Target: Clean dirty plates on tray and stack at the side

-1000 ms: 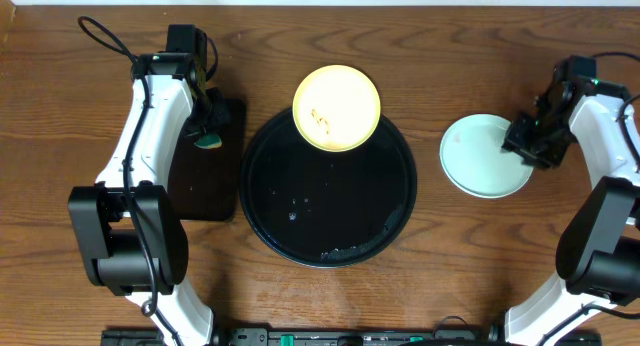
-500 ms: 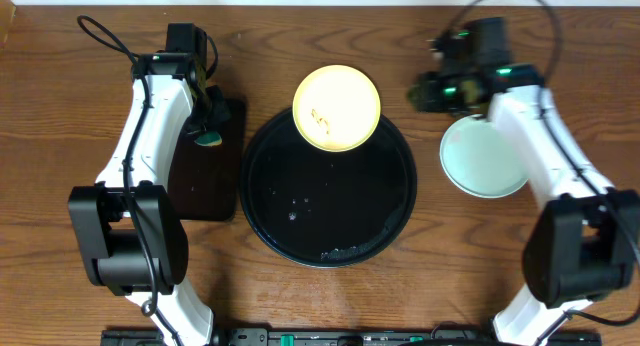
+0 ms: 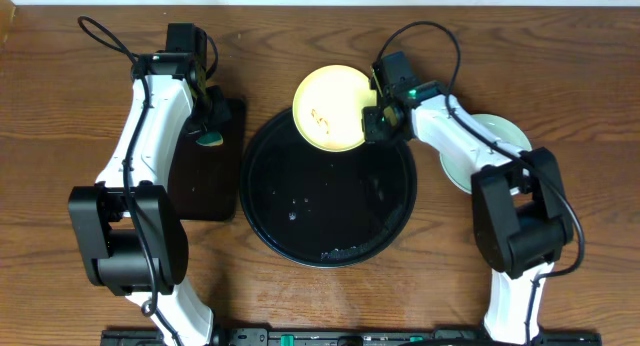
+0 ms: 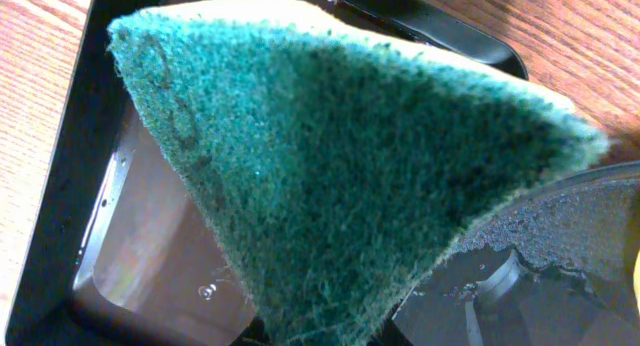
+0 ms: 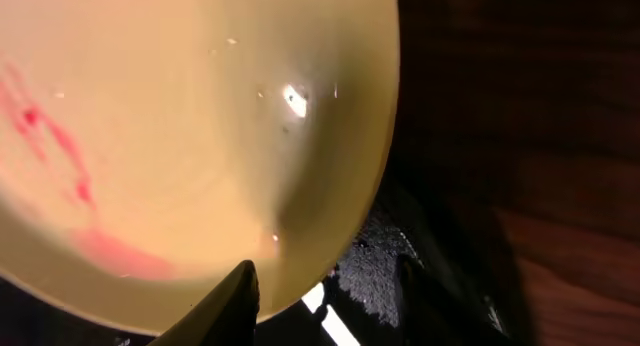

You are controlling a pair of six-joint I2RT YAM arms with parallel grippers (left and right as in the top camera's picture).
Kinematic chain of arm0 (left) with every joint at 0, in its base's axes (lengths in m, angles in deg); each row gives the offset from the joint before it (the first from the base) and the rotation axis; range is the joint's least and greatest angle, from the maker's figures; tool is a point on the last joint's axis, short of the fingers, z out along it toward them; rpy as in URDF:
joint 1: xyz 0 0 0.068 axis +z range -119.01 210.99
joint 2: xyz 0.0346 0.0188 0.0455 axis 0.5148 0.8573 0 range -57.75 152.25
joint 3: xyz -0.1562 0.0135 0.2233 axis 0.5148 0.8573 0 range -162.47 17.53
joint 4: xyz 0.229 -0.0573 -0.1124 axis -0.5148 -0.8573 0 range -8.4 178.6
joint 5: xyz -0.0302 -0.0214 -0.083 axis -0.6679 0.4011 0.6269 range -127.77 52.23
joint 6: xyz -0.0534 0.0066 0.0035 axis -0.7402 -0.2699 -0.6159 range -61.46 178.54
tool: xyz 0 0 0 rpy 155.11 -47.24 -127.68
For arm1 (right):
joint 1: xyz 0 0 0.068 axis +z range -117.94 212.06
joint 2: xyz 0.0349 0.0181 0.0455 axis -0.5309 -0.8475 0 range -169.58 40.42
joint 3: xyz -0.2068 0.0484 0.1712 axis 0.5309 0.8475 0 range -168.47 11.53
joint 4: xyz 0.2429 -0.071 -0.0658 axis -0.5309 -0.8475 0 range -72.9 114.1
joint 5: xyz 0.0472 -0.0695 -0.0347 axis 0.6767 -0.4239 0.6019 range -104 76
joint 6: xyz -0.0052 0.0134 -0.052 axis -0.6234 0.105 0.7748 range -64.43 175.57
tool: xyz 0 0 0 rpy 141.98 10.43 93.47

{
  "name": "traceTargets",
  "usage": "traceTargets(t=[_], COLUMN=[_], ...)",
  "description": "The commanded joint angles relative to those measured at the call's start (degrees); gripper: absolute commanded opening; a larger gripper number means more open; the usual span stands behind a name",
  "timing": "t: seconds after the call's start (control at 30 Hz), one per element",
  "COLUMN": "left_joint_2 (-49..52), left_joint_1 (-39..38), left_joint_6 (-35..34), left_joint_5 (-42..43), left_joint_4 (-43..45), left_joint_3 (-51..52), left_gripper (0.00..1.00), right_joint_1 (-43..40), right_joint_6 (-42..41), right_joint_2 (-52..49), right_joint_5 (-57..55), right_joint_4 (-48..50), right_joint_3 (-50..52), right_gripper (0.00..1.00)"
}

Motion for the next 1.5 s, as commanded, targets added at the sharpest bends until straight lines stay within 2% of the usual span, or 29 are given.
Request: traceTargets(t=[0.0, 0.13, 0.33, 0.7, 1.07, 1.47], left_joint_2=[0.2, 0.2, 0.2, 0.2, 0.2, 0.2], left_joint_1=[0.04, 0.04, 0.04, 0.04, 0.04, -0.59], left_joint_6=[-0.33, -0.33, -0.33, -0.33, -0.35, -2.91], left_joint_5=[-0.07, -0.07, -0.07, -0.07, -0.07, -0.04], left_joint_4=[0.07, 0.07, 0.07, 0.07, 0.07, 0.07], left_joint_3=[-0.2, -0.2, -0.2, -0.2, -0.2, -0.2], left_gripper=[0.08, 0.08, 0.08, 0.08, 0.08, 0.08], right_joint_1=[1.09, 2.19, 4.17, 7.52, 7.48, 8.15], right_joint_6=[-1.22, -1.18, 0.24, 2.64, 5.33, 5.46], right_joint_2=[-1.49, -1.79, -1.79, -1.77, -1.77, -1.79], right_joint_5=[-1.38, -0.48, 5.77, 8.35, 9.07, 7.13], right_joint_4=[-0.28, -1.9, -3.87, -9.57, -5.09, -0.28], right_joint_3=[-0.46, -0.46, -0.46, -0.46, -0.57, -0.55], right_gripper=[0.39, 0.35, 0.33, 0.3, 0.3, 0.22])
